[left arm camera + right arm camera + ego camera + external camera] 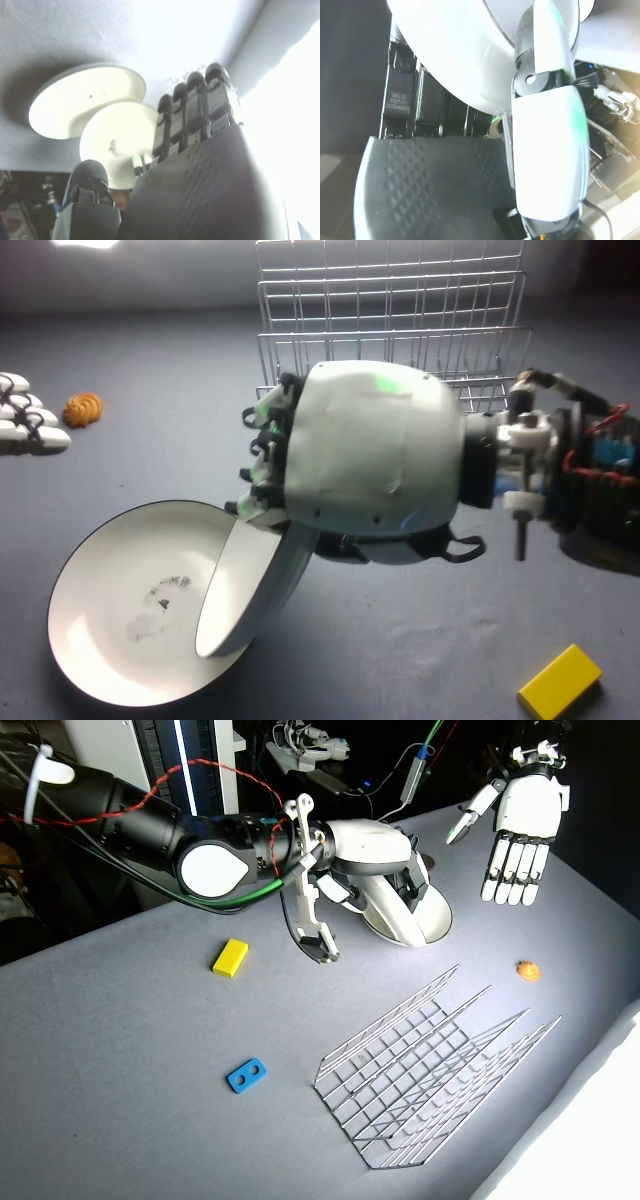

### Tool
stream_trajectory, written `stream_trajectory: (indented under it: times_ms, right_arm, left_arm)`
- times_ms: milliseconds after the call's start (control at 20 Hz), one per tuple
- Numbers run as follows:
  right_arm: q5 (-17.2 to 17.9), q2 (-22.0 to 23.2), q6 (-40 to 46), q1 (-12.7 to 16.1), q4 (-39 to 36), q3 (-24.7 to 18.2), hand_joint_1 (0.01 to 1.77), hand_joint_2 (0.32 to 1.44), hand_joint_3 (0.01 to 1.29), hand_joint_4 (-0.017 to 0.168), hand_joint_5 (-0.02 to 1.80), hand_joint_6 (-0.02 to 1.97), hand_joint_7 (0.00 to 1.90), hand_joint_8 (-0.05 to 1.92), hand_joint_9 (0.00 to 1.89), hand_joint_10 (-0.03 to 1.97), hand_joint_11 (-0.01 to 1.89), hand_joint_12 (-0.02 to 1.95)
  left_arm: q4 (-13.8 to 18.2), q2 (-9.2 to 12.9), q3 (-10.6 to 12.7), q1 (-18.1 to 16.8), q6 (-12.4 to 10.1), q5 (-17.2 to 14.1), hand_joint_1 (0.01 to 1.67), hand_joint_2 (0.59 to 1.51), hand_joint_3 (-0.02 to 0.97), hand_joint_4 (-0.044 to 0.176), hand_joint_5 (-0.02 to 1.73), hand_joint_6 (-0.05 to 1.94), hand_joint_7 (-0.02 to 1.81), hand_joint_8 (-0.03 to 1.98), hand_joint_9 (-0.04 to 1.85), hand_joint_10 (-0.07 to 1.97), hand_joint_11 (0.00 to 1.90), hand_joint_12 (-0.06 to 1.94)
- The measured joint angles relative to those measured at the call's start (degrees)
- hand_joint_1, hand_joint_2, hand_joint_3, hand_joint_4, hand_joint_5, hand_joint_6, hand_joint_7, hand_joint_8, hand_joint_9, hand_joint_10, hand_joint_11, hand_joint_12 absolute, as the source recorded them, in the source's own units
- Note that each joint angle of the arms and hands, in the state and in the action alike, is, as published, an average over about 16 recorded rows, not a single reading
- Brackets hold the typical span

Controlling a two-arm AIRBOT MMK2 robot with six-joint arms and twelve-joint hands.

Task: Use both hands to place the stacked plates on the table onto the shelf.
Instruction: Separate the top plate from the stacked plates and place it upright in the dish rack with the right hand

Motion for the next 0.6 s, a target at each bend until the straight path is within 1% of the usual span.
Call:
stream_trajectory:
  times_ms: [150,300,450,600]
  right_arm:
    - [0.6,2.7,2.9,1.6,0.0,-1.3,1.18,0.96,0.01,0.023,1.0,0.92,1.13,0.75,1.25,-0.01,0.85,0.97]
    - [0.7,5.6,7.5,4.0,-0.1,-2.4,1.18,0.97,0.01,0.025,1.0,0.93,1.13,0.77,1.25,-0.01,0.84,0.98]
    - [-0.2,8.0,12.7,7.1,0.5,-3.0,1.18,0.97,0.01,0.027,0.99,0.94,1.13,0.78,1.25,-0.01,0.83,0.99]
    - [-2.0,10.0,18.2,10.5,1.7,-3.0,1.18,0.97,0.01,0.029,0.99,0.94,1.12,0.79,1.26,-0.01,0.82,0.98]
  left_arm:
    - [0.1,0.3,0.5,0.0,0.0,-0.5,0.02,1.177,0.009,0.005,0.12,0.01,0.11,0.02,0.09,0.01,0.03,0.0]
    - [0.5,0.3,0.9,0.0,0.0,-1.3,0.02,1.176,0.009,0.006,0.12,0.01,0.1,0.02,0.08,0.01,0.03,0.01]
    - [0.8,0.4,1.0,0.0,0.0,-2.1,0.02,1.176,0.009,0.007,0.12,0.01,0.1,0.02,0.08,0.01,0.03,0.01]
    - [1.4,0.3,1.0,-0.1,0.0,-2.9,0.02,1.176,0.009,0.007,0.12,0.01,0.1,0.02,0.08,0.01,0.03,0.01]
